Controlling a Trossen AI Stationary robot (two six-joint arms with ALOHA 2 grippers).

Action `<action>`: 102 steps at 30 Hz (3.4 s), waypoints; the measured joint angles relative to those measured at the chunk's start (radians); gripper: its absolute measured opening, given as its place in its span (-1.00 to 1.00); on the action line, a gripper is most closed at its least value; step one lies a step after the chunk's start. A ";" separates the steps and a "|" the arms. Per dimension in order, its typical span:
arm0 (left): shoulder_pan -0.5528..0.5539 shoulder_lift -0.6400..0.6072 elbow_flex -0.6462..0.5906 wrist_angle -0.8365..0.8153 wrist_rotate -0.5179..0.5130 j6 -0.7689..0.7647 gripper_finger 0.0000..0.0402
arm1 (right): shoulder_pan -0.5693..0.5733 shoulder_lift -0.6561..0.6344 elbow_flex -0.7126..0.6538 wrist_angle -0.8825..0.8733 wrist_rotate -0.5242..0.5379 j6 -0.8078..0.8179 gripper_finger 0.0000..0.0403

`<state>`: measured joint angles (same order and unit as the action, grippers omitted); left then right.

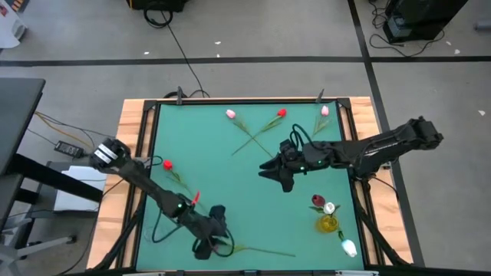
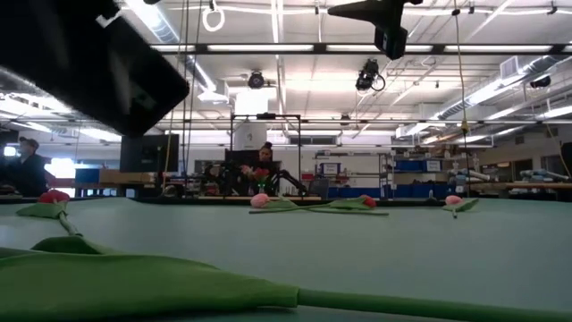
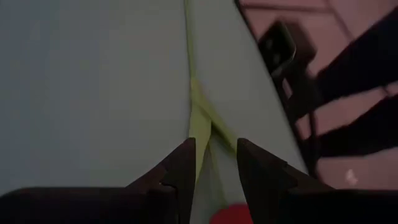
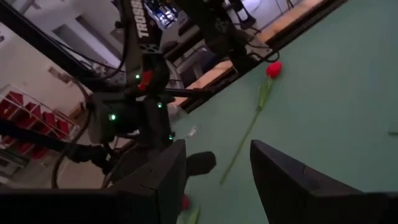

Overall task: Sort flowers into vase by color
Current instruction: Put the dark red tulip into the yellow flower vase

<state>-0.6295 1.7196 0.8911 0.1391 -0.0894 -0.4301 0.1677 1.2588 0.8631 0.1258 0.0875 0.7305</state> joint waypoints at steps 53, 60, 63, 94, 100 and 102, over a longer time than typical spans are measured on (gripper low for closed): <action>0.099 -0.146 -0.001 -0.288 0.005 0.108 -0.95 | 0.001 0.015 0.000 -0.001 -0.021 0.004 -0.07; 0.013 -0.030 -0.001 -0.042 -0.010 0.011 -0.74 | -0.006 0.015 0.000 -0.027 -0.037 -0.020 -0.07; -0.015 0.004 -0.001 -0.042 -0.034 -0.025 -0.59 | -0.007 0.015 0.000 -0.037 -0.037 -0.024 -0.07; -0.023 0.030 0.000 -0.197 -0.049 0.041 -0.95 | -0.046 0.015 0.000 -0.097 -0.182 -0.061 -0.07; 0.031 -0.045 0.139 -0.542 -0.140 0.401 -0.95 | -0.067 0.015 0.000 -0.101 -0.323 -0.033 -0.07; 0.060 -0.045 0.204 -0.602 -0.178 0.598 -0.95 | -0.074 0.015 0.000 -0.104 -0.381 -0.028 -0.07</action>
<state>-0.5698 1.6749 1.0954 -0.4634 -0.2676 0.1680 0.0939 1.2739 0.8631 0.0215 -0.2932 0.7023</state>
